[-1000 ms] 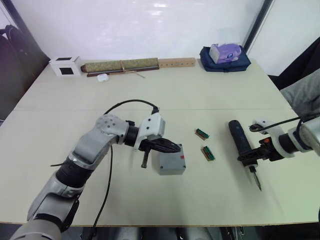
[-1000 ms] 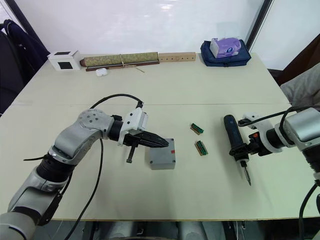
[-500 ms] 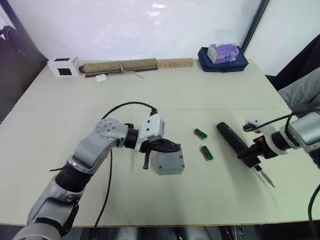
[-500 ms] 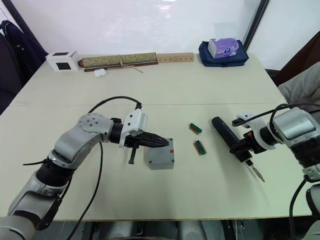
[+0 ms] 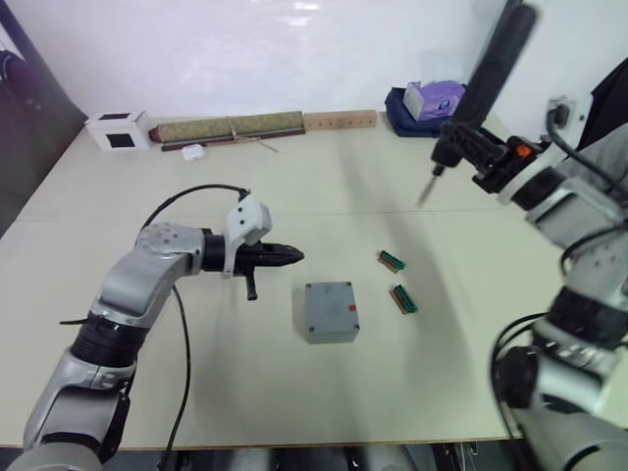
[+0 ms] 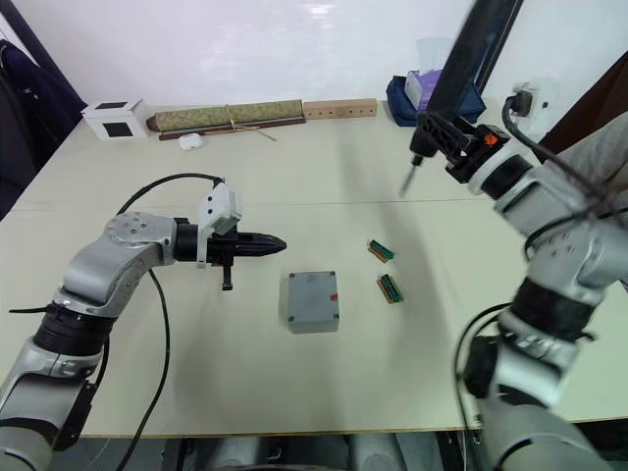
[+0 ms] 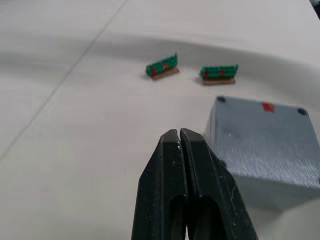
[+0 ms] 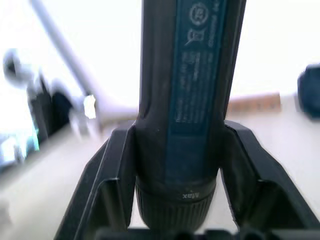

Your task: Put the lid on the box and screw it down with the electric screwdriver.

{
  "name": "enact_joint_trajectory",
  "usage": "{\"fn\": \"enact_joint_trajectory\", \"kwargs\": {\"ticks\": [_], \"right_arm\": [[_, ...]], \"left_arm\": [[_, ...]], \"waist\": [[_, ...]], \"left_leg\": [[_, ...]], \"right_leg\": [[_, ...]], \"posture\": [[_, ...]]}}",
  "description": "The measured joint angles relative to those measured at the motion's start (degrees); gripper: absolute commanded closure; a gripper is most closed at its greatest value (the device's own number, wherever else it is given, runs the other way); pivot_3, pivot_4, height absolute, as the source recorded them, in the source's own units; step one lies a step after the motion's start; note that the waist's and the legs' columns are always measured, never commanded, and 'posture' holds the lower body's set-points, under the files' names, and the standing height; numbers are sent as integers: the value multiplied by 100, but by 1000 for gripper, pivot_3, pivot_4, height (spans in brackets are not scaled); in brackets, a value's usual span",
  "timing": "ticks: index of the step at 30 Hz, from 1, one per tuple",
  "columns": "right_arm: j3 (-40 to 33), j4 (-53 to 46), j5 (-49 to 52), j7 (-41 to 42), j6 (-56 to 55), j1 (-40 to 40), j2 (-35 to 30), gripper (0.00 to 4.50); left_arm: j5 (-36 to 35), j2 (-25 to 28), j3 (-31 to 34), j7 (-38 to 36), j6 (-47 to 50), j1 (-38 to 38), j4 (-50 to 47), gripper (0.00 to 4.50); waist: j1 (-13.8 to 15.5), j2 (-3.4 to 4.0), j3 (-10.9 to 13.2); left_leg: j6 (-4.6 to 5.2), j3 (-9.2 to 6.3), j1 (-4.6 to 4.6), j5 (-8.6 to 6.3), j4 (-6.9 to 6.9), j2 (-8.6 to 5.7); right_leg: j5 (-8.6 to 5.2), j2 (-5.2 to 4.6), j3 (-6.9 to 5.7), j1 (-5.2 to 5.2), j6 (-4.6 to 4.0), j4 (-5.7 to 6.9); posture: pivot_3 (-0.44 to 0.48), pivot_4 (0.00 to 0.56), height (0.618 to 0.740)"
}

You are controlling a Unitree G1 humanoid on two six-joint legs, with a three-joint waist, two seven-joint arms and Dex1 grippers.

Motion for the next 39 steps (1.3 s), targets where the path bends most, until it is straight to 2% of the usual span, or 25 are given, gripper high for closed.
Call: {"fn": "enact_joint_trajectory", "kwargs": {"ticks": [2,5,10,16,26,39], "right_arm": [[360,-733,130,-246,9,520,224,2721],[866,-1187,131,-500,-83,870,389,2721],[1274,-1419,-1,-641,-578,1272,384,2721],[2262,-1620,-153,-196,-961,2174,163,2721],[2961,-1731,-496,-218,-1439,2375,88,2721],[3091,-1727,-742,-209,-1708,2545,-92,2721]], "left_arm": [[-81,20,-3,1,133,28,-165,4500],[-118,-3,-11,21,274,29,-338,4500],[-189,-51,-69,33,362,31,-417,4500],[-25,-225,-486,-11,151,216,-424,4500],[536,-319,-933,-69,-520,321,-246,4500],[624,-416,-941,-110,-727,340,-122,4500]], "waist": [[48,1,1],[54,1,1],[53,1,1],[7,1,1],[49,0,0],[54,-1,-1]], "left_leg": [[0,7,0,0,6,-7],[0,8,3,0,10,-10],[0,7,5,0,7,-12],[0,9,12,0,5,-10],[0,9,13,1,7,-11],[0,8,19,1,7,-12]], "right_leg": [[0,-5,5,-2,0,-5],[0,-2,5,-2,1,-2],[-1,13,4,-2,-1,-3],[-1,17,10,-3,-1,3],[-1,16,10,0,-1,2],[-1,16,9,7,-1,1]], "posture": [[0,150,740],[0,150,740],[0,150,740],[0,150,740],[0,150,740],[0,150,740]]}}
